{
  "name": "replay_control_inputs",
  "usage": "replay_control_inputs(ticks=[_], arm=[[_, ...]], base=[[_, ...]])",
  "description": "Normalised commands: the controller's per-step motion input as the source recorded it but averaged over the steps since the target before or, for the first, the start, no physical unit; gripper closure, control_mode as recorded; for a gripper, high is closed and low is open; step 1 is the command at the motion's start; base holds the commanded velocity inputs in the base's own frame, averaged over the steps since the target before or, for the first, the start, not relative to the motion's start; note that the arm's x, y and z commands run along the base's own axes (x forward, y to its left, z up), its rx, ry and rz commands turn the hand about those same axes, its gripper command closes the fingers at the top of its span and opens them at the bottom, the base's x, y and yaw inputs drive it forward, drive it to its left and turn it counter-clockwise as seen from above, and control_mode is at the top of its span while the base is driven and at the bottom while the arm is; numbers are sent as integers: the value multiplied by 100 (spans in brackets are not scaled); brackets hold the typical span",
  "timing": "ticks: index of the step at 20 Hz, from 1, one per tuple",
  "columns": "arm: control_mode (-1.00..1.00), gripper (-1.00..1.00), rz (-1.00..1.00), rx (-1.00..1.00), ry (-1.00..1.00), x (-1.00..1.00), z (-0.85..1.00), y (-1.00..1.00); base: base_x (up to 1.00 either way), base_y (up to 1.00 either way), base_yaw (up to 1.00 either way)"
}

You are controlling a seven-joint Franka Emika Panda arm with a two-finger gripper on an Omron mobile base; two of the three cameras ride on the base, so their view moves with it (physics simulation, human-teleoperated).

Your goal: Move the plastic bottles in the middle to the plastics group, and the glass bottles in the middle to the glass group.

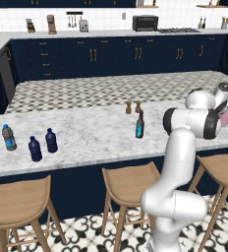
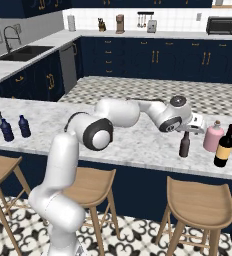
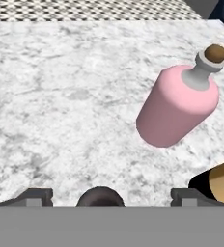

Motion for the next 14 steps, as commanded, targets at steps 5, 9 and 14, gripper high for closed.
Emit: replay_control_inputs(ticks=[5, 9, 14], arm=[[-100, -100, 0, 2, 0, 0, 21, 3], [-100, -100, 0, 0, 0, 0, 35, 17], [-100, -100, 0, 0, -9, -14, 46, 19]], base=[[0, 0, 0], [0, 0, 0], [0, 0, 0]])
